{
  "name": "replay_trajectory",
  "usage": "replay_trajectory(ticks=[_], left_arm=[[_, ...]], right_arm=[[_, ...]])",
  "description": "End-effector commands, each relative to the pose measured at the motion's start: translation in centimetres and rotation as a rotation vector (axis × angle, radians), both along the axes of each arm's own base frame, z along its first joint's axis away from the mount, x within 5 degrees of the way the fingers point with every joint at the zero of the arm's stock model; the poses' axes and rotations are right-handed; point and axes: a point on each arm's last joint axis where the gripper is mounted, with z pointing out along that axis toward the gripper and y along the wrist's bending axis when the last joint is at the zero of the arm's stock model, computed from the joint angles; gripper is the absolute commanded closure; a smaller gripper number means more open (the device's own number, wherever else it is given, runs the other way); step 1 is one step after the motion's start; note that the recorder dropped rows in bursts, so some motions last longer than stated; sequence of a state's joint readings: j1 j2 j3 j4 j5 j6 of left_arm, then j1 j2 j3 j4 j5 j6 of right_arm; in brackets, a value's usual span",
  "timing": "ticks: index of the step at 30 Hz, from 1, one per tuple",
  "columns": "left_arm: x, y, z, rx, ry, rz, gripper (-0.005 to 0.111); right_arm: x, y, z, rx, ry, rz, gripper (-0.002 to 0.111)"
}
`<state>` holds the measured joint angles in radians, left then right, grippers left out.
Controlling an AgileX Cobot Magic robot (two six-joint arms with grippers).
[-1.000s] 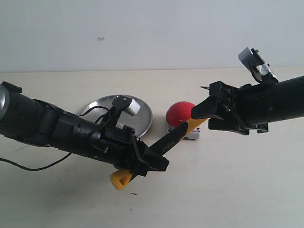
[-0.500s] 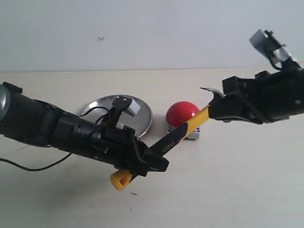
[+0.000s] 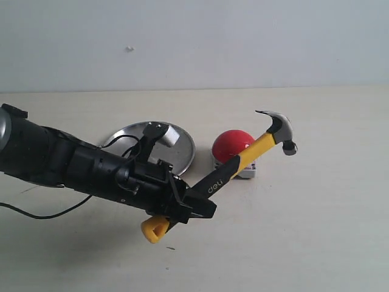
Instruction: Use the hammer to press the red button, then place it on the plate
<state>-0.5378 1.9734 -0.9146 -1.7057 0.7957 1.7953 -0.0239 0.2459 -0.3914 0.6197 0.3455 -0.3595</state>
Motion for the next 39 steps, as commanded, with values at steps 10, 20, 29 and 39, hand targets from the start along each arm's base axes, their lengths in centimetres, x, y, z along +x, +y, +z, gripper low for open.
replay_trajectory(ticks=[10,20,29,39], left_arm=[[0.0,-0.3,4.0,-0.106,-0.045,0.021,0.107],[0.2,-0.2,3.8,-0.083,-0.054,0.04,0.107],[0.2,-0.2,3.8,-0.083,-0.056,0.039,0.107],[0.1,-0.3,4.0,-0.1,-0.048,0.026,0.107]], right_arm=[[-2.6,-0.2,-3.5,0.063,-0.12,-0.031,0.108],[-2.6,0.3,-4.0,0.23,-0.031,0.022,0.108],[-2.8,0.9,-4.5,0.363,0.07,0.082,0.108],[-2.5,-1.5,-5.5,0.392,0.131,-0.206,0.108]])
